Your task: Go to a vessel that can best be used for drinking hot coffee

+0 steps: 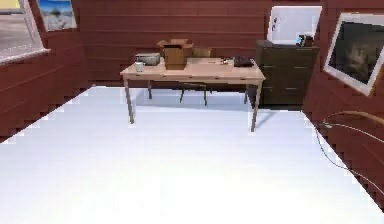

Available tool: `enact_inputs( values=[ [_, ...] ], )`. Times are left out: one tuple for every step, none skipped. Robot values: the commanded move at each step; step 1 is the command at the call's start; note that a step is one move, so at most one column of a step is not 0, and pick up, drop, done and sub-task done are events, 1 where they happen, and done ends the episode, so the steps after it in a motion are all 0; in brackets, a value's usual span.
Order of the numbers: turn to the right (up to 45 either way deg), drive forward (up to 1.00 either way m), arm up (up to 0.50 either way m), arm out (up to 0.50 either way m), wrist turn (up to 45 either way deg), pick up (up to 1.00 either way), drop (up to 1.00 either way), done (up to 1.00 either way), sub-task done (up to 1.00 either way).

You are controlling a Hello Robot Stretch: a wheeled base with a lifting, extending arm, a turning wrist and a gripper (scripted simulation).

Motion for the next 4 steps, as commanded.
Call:
enact_inputs(
  values=[
    [0.0,1.00,0.00,0.00,0.0,0.00,0.00,0.00,0.00],
    [0.0,0.70,0.00,0.00,0.0,0.00,0.00,0.00,0.00],
    [-36.0,0.00,0.00,0.00,0.0,0.00,0.00,0.00,0.00],
    [0.0,0.00,0.00,0.00,0.0,0.00,0.00,1.00,0.00]
  ],
)
